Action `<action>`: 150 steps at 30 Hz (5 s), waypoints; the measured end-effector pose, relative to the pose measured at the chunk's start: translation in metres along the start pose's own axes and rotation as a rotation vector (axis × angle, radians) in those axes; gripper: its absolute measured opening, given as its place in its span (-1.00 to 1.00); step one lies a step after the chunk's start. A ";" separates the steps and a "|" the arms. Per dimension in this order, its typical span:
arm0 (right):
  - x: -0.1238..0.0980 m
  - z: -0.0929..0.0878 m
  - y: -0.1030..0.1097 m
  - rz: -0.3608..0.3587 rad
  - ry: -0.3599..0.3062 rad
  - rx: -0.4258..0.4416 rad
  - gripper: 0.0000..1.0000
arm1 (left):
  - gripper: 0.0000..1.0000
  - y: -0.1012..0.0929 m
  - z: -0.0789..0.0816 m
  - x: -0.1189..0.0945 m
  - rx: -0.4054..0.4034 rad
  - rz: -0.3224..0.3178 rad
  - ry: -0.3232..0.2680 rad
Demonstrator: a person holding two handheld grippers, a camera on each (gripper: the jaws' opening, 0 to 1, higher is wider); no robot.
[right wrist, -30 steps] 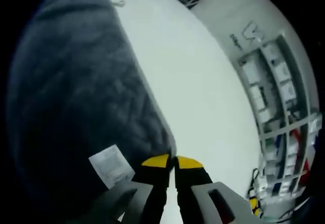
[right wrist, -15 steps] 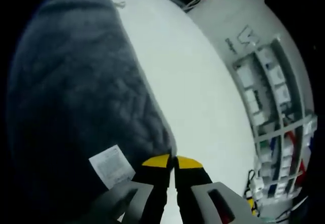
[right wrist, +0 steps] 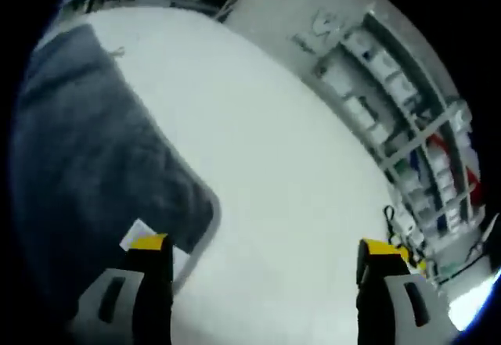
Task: Open the folded towel by lifting each exposed corner and separating the folded layers until the towel lies flat within the target outline without major curled edges
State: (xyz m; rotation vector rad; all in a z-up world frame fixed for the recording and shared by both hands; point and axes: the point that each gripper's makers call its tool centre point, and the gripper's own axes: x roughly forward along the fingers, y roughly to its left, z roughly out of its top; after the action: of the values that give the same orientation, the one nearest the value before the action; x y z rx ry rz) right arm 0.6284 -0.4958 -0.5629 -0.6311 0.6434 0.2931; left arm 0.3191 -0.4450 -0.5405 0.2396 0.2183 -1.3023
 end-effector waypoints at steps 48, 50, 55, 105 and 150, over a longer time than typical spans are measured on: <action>-0.264 -0.007 0.166 -0.221 -0.613 0.371 0.99 | 0.96 0.158 -0.117 -0.579 -0.194 0.956 -0.164; -0.265 -0.021 0.174 -0.210 -0.604 0.411 0.99 | 0.92 0.155 -0.123 -0.590 -0.201 0.988 -0.184; -0.265 -0.045 0.177 -0.222 -0.573 0.439 0.99 | 0.84 0.159 -0.153 -0.599 -0.254 1.016 -0.134; -0.188 -0.129 0.164 -0.166 -0.328 0.569 -0.48 | -0.89 0.164 -0.249 -0.575 -0.416 0.904 0.134; -0.203 -0.161 0.150 -0.263 -0.226 0.516 -1.00 | -0.95 0.163 -0.254 -0.614 -0.430 0.937 0.092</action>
State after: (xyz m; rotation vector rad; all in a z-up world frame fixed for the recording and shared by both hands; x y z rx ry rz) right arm 0.3311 -0.4932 -0.6021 -0.1765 0.3877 -0.0520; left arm 0.3163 0.2375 -0.5954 0.0153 0.3973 -0.2986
